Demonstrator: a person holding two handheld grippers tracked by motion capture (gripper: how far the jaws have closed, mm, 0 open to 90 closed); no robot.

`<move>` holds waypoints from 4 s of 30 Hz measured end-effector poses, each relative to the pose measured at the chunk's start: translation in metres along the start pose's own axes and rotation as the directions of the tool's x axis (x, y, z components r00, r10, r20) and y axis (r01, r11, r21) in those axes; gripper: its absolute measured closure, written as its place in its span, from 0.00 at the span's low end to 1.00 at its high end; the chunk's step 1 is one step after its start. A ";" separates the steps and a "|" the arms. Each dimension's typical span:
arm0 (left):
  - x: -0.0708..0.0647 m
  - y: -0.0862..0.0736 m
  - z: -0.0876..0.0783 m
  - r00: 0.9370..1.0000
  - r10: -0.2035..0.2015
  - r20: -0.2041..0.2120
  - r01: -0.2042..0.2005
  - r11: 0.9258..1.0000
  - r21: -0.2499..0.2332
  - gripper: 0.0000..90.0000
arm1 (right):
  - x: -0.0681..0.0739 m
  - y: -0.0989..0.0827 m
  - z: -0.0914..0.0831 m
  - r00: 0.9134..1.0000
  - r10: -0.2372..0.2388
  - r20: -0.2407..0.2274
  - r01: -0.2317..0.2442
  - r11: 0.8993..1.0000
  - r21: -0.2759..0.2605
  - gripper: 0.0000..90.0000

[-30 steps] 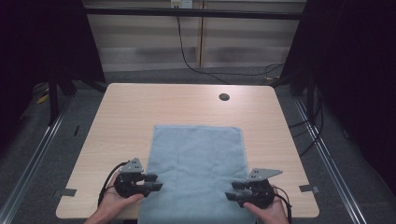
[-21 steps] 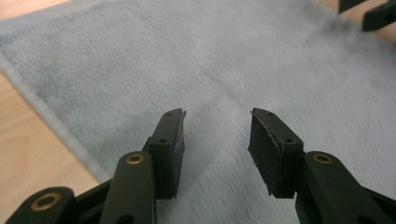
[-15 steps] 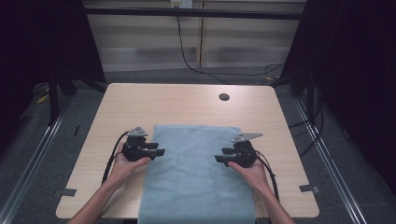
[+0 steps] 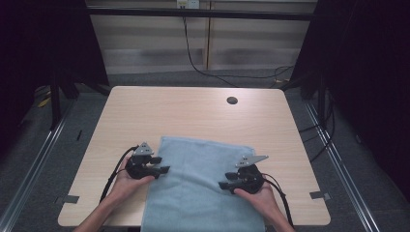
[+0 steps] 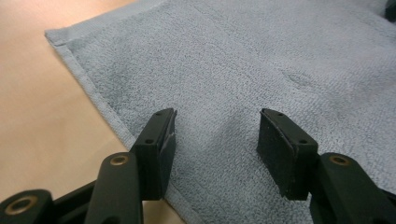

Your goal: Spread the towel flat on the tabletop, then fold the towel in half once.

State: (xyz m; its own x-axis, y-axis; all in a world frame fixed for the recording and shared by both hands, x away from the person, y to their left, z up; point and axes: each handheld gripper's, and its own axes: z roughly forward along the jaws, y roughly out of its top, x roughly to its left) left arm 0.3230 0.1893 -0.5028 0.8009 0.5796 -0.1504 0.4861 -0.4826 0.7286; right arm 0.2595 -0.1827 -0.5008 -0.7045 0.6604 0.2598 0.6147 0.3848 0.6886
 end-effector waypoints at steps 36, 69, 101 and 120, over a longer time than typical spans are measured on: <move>0.018 0.029 -0.007 0.999 -0.032 -0.036 0.030 0.998 -0.055 0.55 | -0.079 0.022 0.001 0.987 0.014 0.160 -0.006 0.999 -0.049 0.94; 0.035 0.007 0.006 1.000 -0.011 -0.008 0.011 0.999 -0.031 0.93 | -0.078 0.016 -0.006 0.981 0.087 0.176 -0.076 0.994 -0.073 0.94; 0.058 0.084 -0.049 0.995 -0.083 0.052 0.095 0.949 -0.301 0.94 | -0.090 0.096 -0.066 0.988 0.100 0.119 -0.050 0.931 -0.361 0.95; 0.067 0.152 -0.064 0.997 -0.061 0.038 0.071 0.922 -0.382 0.94 | -0.110 0.147 -0.104 0.981 0.116 0.154 -0.038 0.900 -0.435 0.95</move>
State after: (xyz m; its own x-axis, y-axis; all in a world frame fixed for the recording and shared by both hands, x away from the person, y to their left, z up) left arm 0.4283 0.1970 -0.3598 0.7828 0.5822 -0.2197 0.3710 -0.1533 0.9159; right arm 0.3900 -0.2662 -0.3576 -0.5653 0.7922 0.2301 0.4252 0.0408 0.9042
